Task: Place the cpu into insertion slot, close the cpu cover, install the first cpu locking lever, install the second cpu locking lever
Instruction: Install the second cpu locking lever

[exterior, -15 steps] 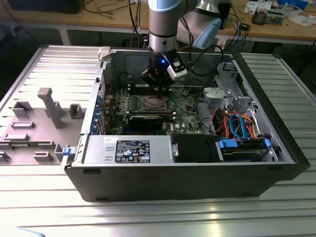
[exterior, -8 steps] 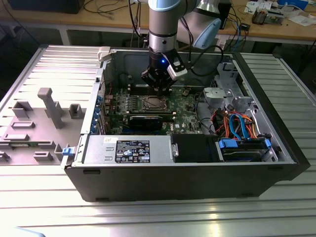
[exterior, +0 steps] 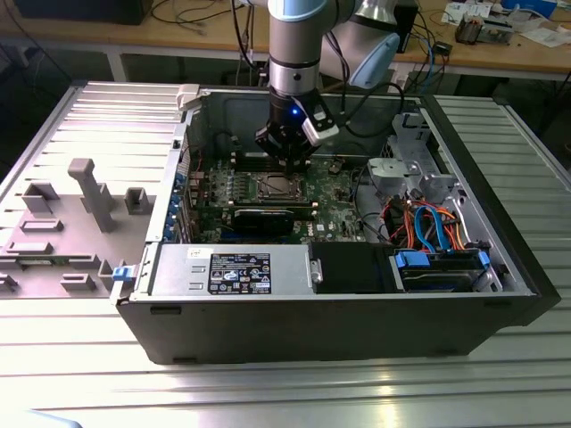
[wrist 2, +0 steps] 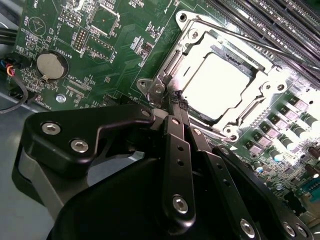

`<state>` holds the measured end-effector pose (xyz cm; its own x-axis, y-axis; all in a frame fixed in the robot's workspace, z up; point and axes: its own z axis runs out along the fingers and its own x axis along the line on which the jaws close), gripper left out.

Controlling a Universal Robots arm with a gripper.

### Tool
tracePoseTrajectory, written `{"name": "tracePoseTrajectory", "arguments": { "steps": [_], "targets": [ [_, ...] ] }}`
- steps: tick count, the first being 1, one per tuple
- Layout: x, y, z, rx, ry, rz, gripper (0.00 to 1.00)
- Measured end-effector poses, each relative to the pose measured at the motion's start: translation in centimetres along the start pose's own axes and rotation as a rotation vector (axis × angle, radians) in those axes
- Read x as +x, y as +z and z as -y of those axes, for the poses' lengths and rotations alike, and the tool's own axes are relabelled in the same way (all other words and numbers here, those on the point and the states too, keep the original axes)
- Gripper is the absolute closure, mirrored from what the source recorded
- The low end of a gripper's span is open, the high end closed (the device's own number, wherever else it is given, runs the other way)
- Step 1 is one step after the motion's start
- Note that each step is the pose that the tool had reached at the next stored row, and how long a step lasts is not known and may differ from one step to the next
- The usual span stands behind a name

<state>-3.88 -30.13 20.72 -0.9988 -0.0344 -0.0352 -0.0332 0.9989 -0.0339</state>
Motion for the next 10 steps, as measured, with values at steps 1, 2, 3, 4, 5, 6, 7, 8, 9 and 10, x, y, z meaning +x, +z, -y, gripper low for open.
{"name": "tracePoseTrajectory", "arguments": {
  "steps": [1, 2, 3, 4, 5, 6, 7, 8, 9, 10],
  "targets": [
    [0.00, 0.00, 0.06, -0.0001, 0.000, 0.0000, 0.89],
    [0.01, 0.01, 0.19, -0.0001, 0.000, 0.0000, 0.89],
    [0.01, 0.01, 0.27, -0.0001, 0.000, 0.0001, 0.89],
    [0.01, 0.01, 0.33, 0.0000, 0.000, 0.0001, 0.89],
    [0.01, 0.01, 0.41, -0.0001, 0.000, 0.0000, 0.89],
    [0.01, 0.02, 0.46, -0.0001, 0.000, 0.0001, 0.89],
    [0.02, 0.02, 0.53, -0.0001, 0.000, 0.0001, 0.89],
    [0.02, 0.02, 0.59, 0.0000, 0.000, 0.0000, 0.89],
    [0.02, 0.03, 0.70, -0.0001, 0.000, 0.0001, 0.89],
    [0.03, 0.03, 0.89, -0.0001, 0.000, 0.0000, 0.89]
  ]
}}
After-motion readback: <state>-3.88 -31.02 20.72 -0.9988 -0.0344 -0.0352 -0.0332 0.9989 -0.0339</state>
